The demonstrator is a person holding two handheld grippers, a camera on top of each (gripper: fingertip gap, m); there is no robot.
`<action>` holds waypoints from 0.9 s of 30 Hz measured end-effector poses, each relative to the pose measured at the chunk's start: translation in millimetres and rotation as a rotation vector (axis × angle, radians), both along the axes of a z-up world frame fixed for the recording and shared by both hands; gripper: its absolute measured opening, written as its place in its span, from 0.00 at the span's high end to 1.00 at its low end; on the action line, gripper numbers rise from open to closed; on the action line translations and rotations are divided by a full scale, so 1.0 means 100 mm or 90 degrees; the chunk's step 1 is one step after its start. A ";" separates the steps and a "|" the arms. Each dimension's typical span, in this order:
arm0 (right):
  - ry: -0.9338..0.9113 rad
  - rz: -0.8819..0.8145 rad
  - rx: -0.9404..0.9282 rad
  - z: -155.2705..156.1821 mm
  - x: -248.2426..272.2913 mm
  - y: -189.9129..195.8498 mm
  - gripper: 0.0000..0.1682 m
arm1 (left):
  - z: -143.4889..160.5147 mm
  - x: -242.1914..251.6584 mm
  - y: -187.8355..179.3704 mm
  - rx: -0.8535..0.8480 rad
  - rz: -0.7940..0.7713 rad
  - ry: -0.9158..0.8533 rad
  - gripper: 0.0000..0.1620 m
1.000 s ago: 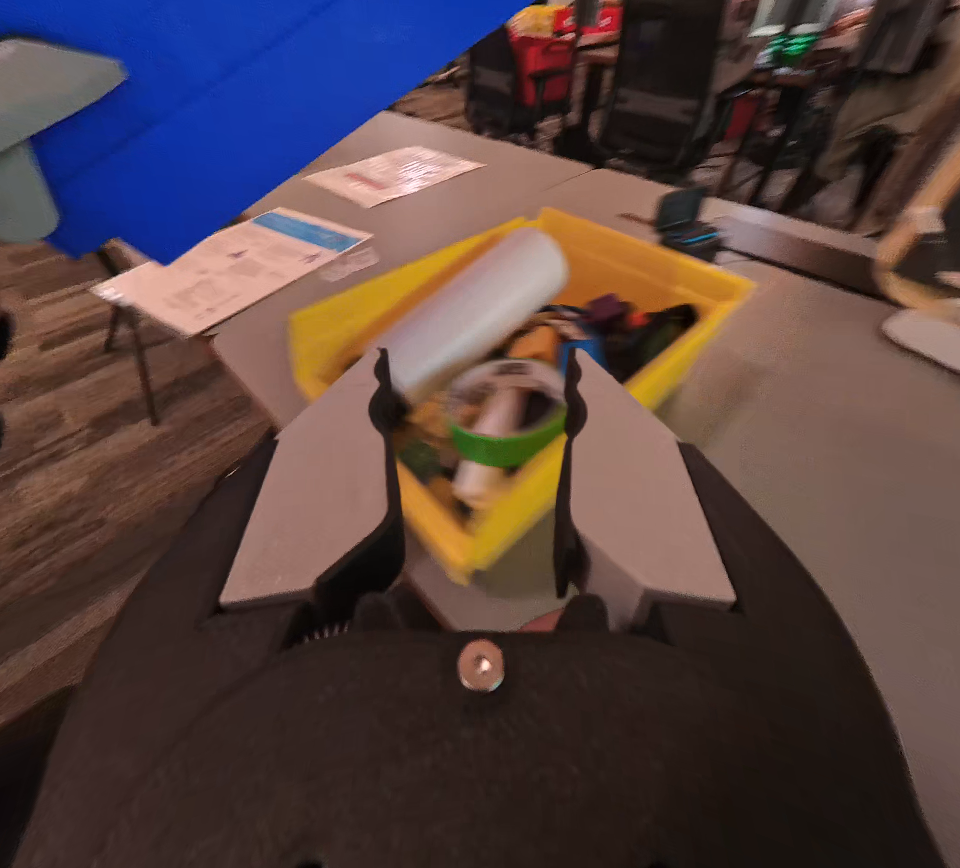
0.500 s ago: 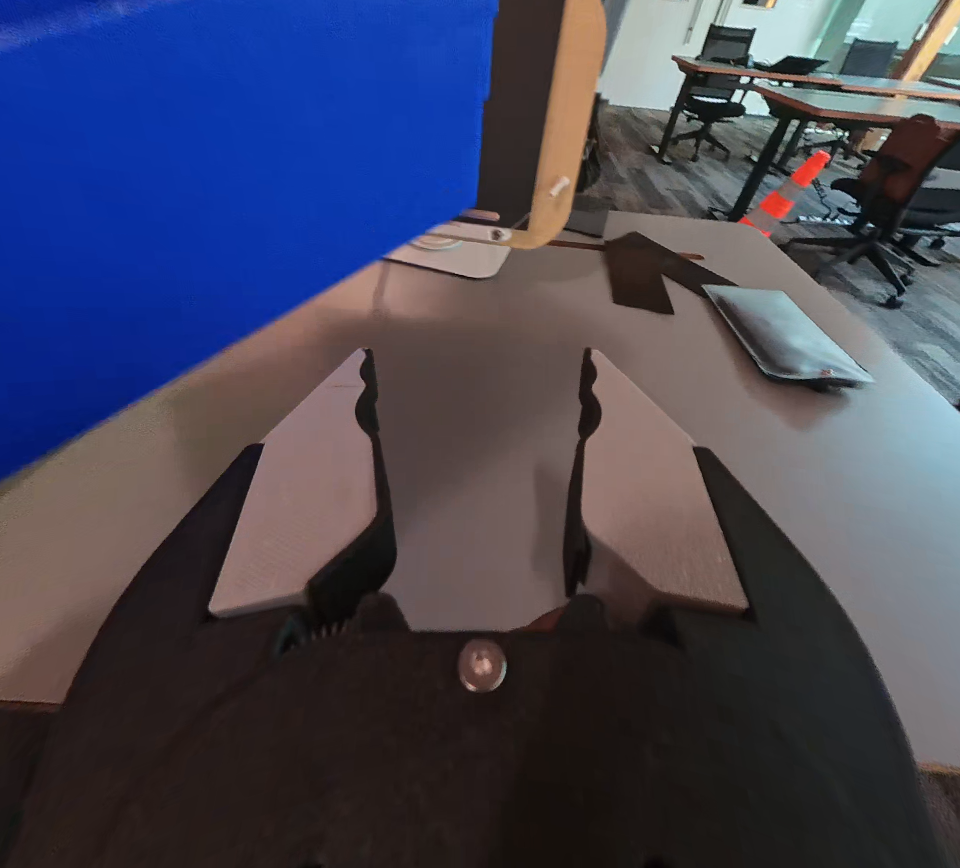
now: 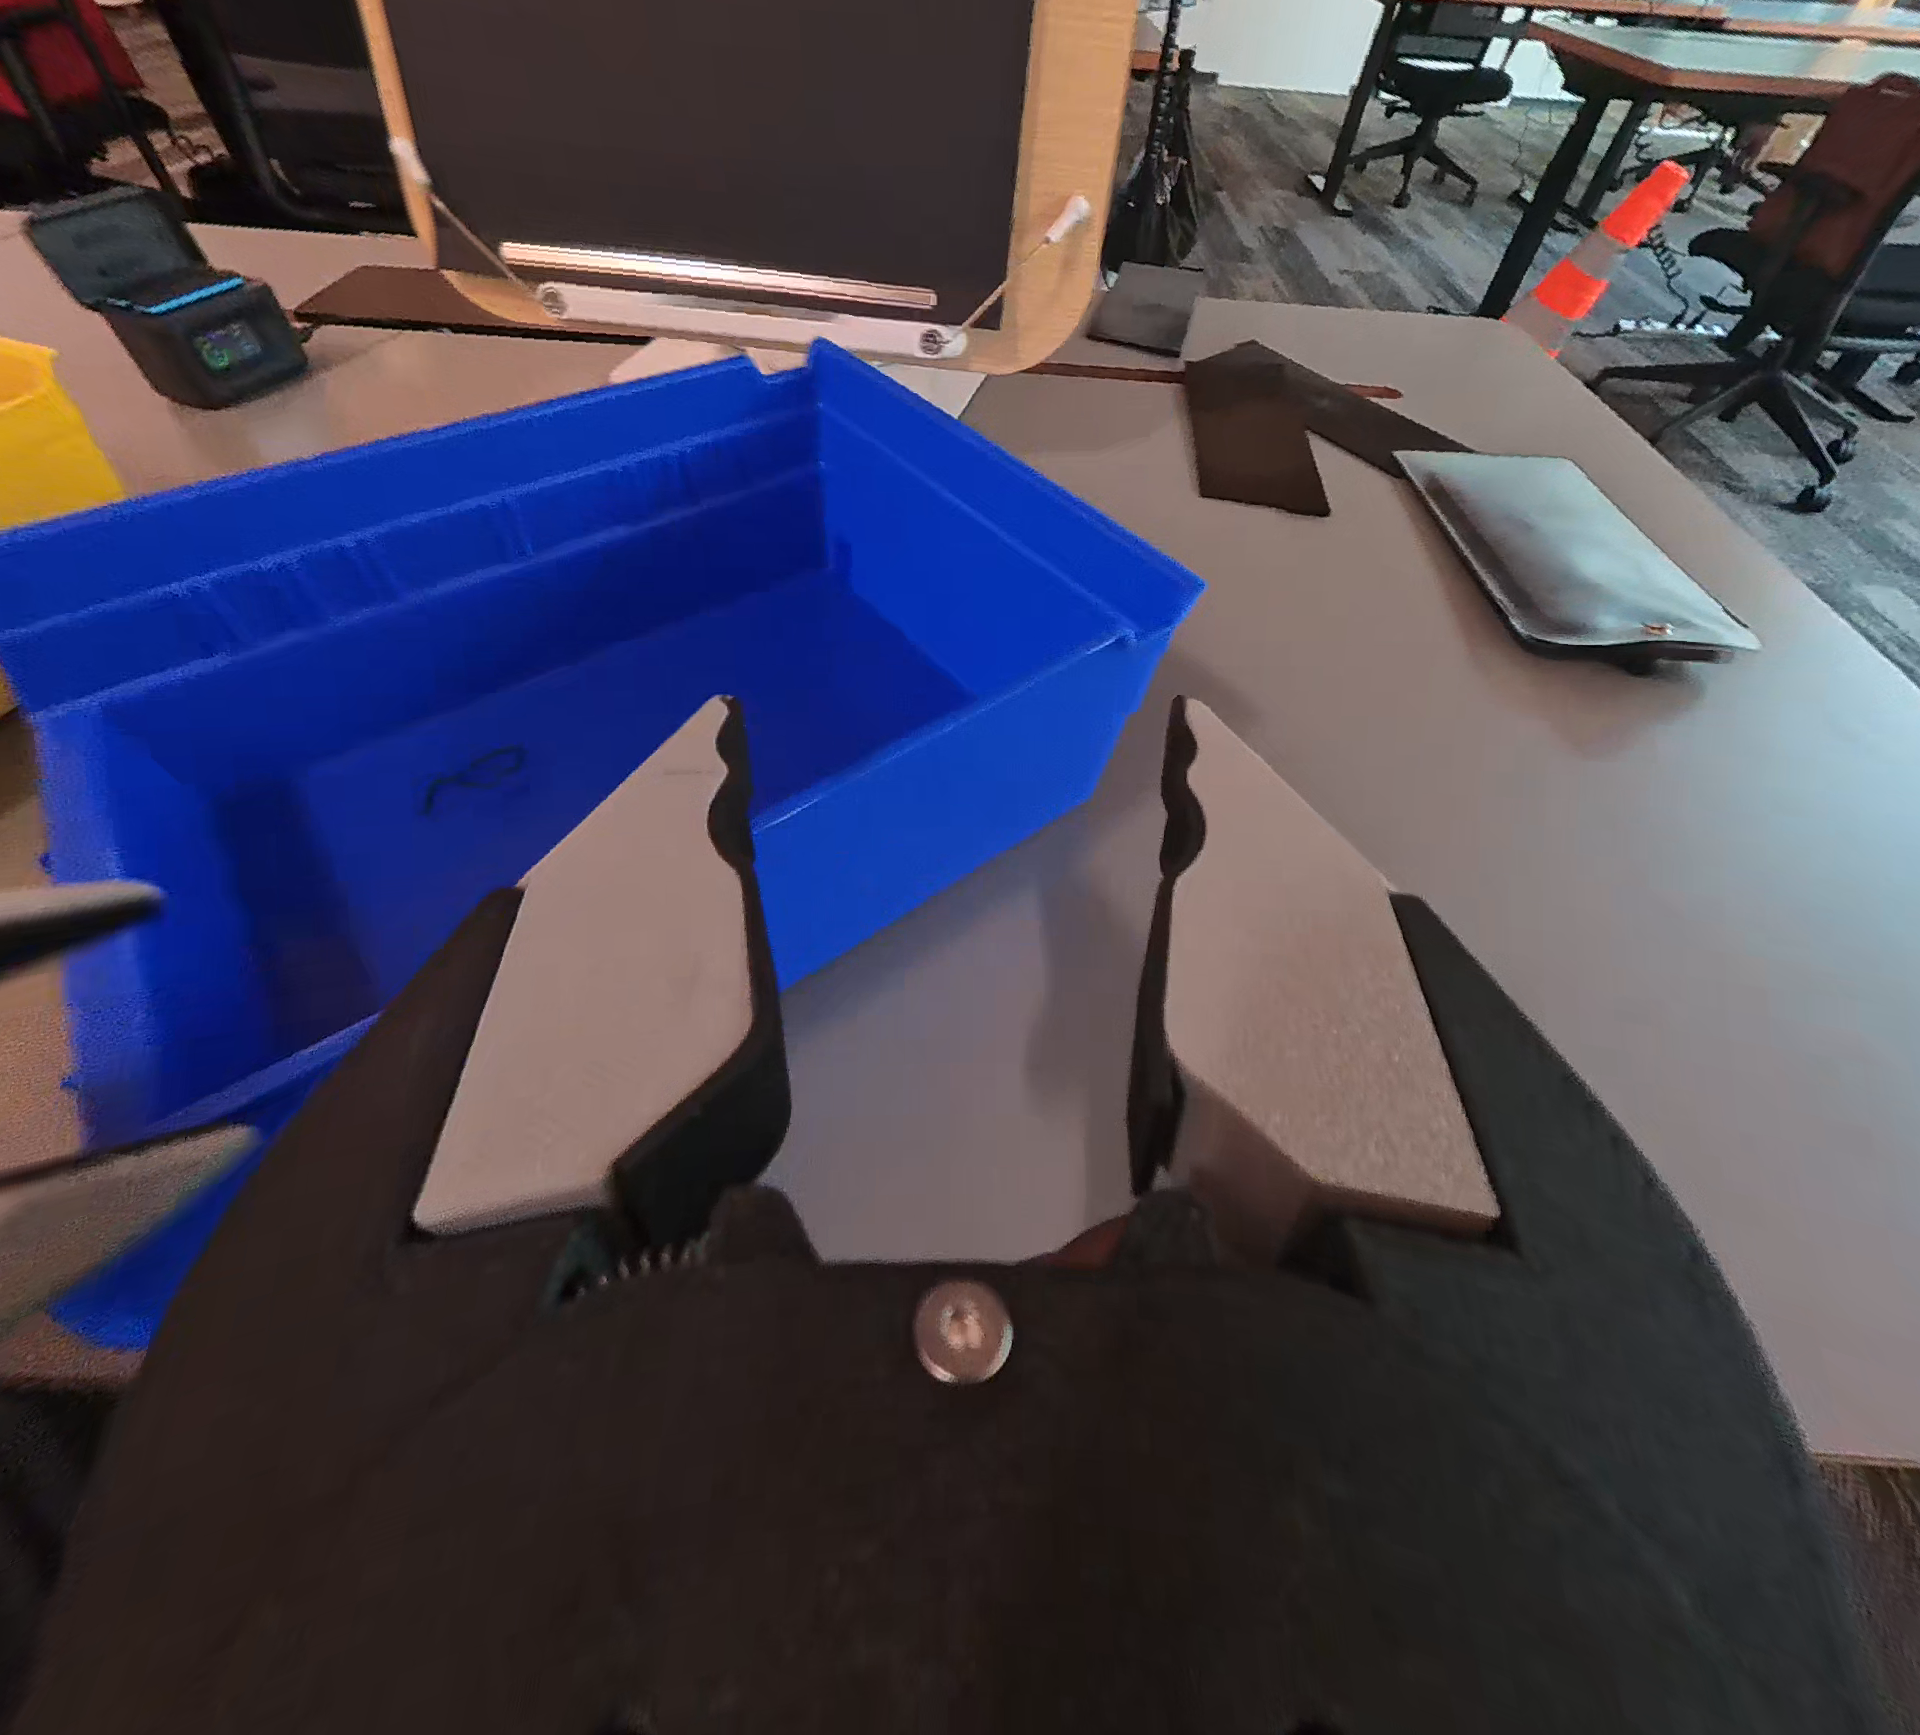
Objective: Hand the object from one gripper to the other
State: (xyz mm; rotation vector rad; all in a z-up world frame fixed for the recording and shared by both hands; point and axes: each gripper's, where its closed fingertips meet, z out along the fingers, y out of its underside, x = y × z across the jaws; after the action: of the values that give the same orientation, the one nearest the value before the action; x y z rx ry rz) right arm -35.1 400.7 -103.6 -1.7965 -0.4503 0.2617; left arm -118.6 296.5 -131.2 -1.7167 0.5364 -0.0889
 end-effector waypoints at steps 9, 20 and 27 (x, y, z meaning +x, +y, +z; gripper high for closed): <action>-0.058 0.214 0.007 0.07 -0.99 -0.80 0.55 | 0.29 -1.37 -0.82 0.004 0.146 0.062 0.66; -0.340 0.209 -0.011 -0.63 -1.08 -0.83 0.52 | -0.33 -2.65 -1.13 -0.100 0.331 0.081 0.66; -0.337 0.017 -0.017 -0.45 0.15 -0.19 0.78 | -0.48 -2.52 -1.03 -0.079 0.277 0.046 0.84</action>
State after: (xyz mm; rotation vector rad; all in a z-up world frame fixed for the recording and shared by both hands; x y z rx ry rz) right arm -20.4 381.7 -148.2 -1.8788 -0.8457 -0.2007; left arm -370.4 193.5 -179.1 -1.9276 0.2024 0.2559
